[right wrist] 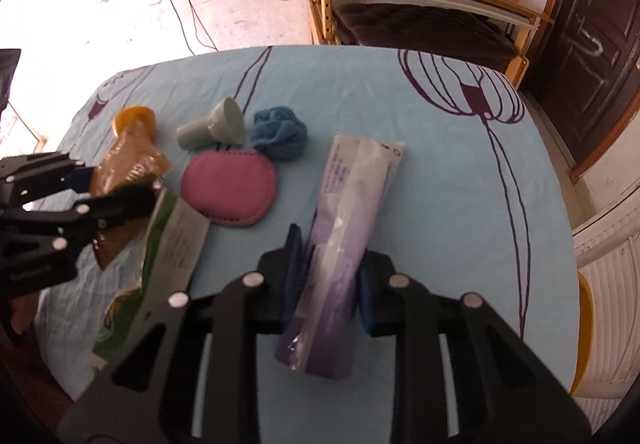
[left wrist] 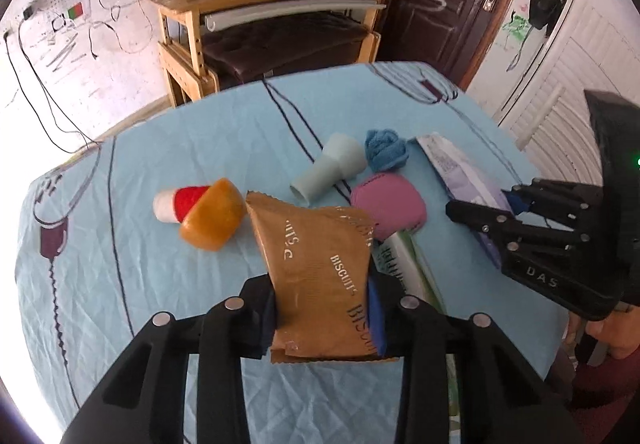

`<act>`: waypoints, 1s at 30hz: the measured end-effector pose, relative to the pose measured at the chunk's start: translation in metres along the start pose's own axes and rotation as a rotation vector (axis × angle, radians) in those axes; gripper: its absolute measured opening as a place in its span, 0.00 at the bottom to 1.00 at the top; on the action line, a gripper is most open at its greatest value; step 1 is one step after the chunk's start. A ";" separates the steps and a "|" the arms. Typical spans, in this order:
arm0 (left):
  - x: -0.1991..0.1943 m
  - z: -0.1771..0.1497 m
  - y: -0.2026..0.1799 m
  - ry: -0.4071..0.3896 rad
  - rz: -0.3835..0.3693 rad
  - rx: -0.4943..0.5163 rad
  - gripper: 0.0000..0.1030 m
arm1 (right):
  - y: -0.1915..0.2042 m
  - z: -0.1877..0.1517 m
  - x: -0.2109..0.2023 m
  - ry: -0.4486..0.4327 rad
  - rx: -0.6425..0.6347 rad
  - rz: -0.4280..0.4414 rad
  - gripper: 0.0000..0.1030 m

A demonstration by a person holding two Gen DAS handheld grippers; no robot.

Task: Collect trash
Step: 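Lift and carry the biscuit packet and tube with both tools toward the yellow bin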

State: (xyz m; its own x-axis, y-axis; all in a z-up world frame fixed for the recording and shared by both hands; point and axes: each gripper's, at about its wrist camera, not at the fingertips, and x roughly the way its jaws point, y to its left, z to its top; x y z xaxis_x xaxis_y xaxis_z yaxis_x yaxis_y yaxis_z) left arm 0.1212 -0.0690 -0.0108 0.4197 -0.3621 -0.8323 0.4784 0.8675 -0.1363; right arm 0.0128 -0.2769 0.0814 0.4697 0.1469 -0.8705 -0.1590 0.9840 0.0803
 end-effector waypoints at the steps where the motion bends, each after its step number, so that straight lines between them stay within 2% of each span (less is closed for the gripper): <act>1: -0.003 0.001 0.001 -0.007 0.001 -0.001 0.31 | -0.001 0.000 -0.001 -0.006 0.005 0.004 0.23; 7: -0.021 0.004 0.004 -0.044 0.002 -0.030 0.31 | -0.012 0.002 -0.013 -0.052 0.035 0.033 0.22; 11: -0.026 0.007 0.005 -0.052 0.001 -0.041 0.31 | -0.017 0.002 -0.009 -0.042 0.041 0.039 0.22; 14: -0.025 0.008 0.005 -0.045 0.003 -0.051 0.31 | -0.013 0.001 -0.005 -0.029 0.027 0.018 0.22; 16: -0.023 0.008 0.005 -0.040 0.005 -0.056 0.31 | -0.006 0.002 -0.004 -0.033 -0.001 -0.030 0.20; 17: -0.023 0.008 0.005 -0.038 0.006 -0.059 0.31 | -0.004 0.003 -0.004 -0.033 -0.009 -0.043 0.13; 19: -0.022 0.007 0.007 -0.036 0.008 -0.063 0.31 | -0.003 0.003 -0.004 -0.036 -0.018 -0.052 0.13; 26: -0.025 0.009 0.008 -0.041 0.012 -0.077 0.31 | -0.021 0.003 -0.010 -0.071 0.053 0.011 0.12; 30: -0.028 0.011 0.003 -0.051 0.015 -0.073 0.31 | -0.034 0.002 -0.018 -0.098 0.088 0.016 0.12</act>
State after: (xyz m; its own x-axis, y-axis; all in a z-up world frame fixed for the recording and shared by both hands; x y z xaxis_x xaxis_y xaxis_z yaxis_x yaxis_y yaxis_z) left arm 0.1195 -0.0606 0.0180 0.4660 -0.3644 -0.8063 0.4151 0.8948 -0.1645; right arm 0.0118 -0.3132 0.0953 0.5511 0.1677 -0.8174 -0.0925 0.9858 0.1399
